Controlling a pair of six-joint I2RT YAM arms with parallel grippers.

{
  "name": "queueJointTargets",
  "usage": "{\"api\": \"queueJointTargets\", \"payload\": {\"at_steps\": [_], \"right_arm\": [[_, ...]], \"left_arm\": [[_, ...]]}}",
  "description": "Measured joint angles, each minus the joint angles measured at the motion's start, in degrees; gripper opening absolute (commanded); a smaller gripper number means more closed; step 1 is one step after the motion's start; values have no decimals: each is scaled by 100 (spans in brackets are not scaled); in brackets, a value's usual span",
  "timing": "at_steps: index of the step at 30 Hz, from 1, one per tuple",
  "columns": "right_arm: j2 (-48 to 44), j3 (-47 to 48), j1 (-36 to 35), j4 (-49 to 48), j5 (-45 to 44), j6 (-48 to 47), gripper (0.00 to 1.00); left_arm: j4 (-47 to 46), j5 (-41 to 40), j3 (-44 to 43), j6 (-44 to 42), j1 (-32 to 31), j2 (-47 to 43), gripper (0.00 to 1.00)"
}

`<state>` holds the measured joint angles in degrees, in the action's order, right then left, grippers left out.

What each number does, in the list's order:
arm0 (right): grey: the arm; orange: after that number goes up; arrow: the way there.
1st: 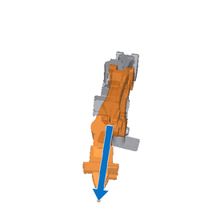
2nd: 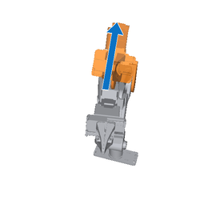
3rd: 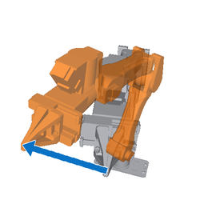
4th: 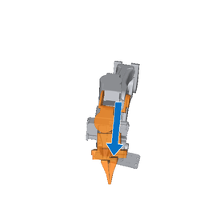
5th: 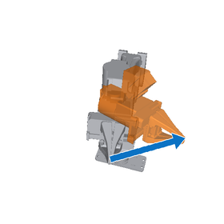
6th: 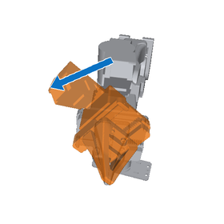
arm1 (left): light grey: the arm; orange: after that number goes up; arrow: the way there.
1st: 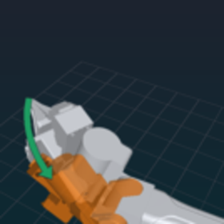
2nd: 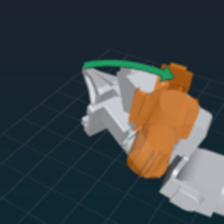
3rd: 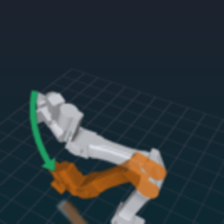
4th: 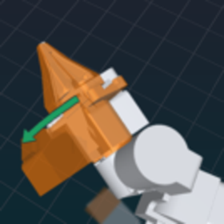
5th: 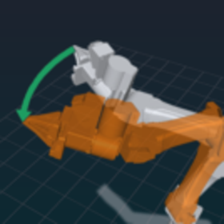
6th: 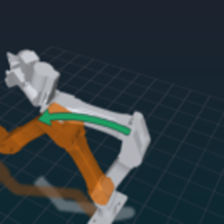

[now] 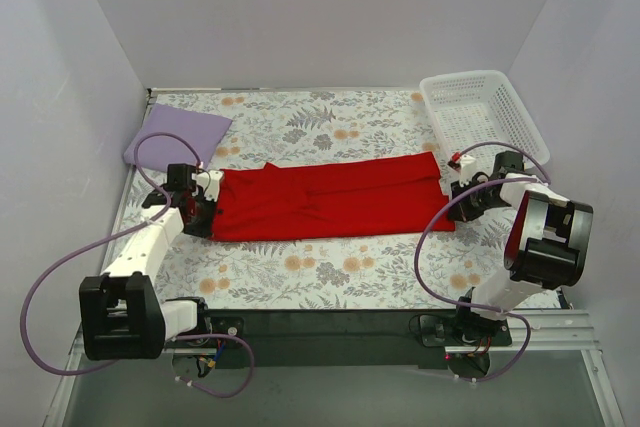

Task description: Fold and stack the t-shirts

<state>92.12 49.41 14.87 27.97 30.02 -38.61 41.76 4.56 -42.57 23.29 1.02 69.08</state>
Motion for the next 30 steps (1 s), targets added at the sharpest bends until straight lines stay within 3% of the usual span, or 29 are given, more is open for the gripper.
{"api": "queueJointTargets", "payload": {"at_steps": [20, 24, 26, 28, 30], "right_arm": [[15, 9, 55, 210, 107, -365, 3], [-4, 9, 55, 227, 50, -385, 17], [-28, 9, 55, 240, 0, -404, 25], [-55, 9, 55, 260, -55, -431, 31], [-81, 9, 57, 278, -120, -472, 35]], "left_arm": [[522, 52, 463, 4, -199, -876, 0], [647, -48, 424, 101, -205, -986, 35], [791, -260, 256, 295, -212, -1036, 41], [859, -474, -81, 505, -212, -1086, 59], [837, -619, -413, 710, -212, -1156, 60]]}}
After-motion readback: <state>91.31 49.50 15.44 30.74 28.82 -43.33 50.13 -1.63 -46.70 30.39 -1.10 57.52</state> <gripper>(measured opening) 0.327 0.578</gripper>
